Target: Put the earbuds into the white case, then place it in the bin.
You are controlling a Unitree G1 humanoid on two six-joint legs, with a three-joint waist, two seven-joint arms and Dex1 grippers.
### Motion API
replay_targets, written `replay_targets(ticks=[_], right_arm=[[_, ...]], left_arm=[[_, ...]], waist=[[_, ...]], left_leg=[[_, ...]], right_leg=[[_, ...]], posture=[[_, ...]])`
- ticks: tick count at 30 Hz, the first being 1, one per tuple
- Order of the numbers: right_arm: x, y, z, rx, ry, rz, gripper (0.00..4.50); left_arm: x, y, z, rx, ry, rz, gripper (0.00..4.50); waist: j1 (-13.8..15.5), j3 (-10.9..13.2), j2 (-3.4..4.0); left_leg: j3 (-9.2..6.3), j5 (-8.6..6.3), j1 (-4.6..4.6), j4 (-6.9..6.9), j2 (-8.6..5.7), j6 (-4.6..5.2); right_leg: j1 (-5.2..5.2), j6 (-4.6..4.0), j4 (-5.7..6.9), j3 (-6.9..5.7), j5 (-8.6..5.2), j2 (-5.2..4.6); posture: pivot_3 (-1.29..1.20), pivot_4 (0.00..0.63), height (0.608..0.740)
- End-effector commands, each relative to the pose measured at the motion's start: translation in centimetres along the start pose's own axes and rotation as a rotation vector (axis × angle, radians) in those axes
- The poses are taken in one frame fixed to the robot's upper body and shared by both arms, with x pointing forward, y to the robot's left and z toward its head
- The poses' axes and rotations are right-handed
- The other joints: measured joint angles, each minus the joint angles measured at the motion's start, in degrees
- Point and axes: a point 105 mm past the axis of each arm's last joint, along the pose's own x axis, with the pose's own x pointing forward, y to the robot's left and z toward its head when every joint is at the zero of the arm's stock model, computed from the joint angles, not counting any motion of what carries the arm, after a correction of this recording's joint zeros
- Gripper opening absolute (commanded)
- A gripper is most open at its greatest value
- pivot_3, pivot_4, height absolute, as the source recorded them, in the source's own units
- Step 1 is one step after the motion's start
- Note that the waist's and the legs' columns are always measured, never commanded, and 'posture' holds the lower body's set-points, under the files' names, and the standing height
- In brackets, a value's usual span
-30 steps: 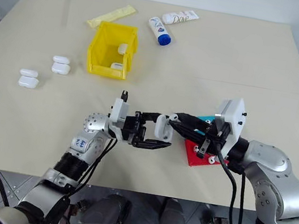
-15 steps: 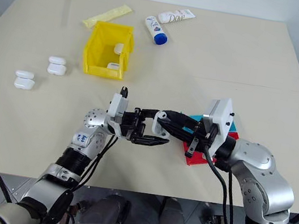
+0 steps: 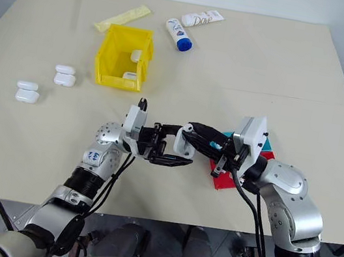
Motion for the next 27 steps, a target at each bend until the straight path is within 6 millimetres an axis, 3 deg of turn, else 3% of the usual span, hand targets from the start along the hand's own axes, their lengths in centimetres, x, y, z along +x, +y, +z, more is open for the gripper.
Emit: replay_targets(ticks=[1, 7, 27], right_arm=[[-0.6, 0.2, -2.5, 0.052, 0.1, -0.012, 0.52], [-1.7, 1.1, -3.5, 0.061, 0.192, 0.025, 0.52], [-2.7, 0.5, -2.3, 0.014, 0.315, 0.139, 0.52]], left_arm=[[1.6, 0.7, 2.9, 0.132, -0.085, -0.042, 2.81], [1.5, 1.5, 2.9, 0.159, -0.094, -0.011, 2.81], [0.9, 1.6, 2.4, 0.177, -0.076, -0.025, 2.81]], waist=[[0.0, 0.0, 0.0], [0.0, 0.0, 0.0], [0.1, 0.0, -0.05]], left_leg=[[0.0, 0.0, 0.0, 0.0, 0.0, 0.0], [0.0, 0.0, 0.0, 0.0, -0.01, 0.0], [0.01, 0.0, -0.01, 0.0, 0.01, 0.01]], right_leg=[[0.0, 0.0, 0.0, 0.0, 0.0, 0.0], [0.0, 0.0, -0.02, 0.0, 0.0, -0.01], [0.01, 0.0, -0.1, -0.01, 0.0, -0.02]], posture=[[0.0, 0.15, 0.74], [0.0, 0.15, 0.74], [0.0, 0.15, 0.74]])
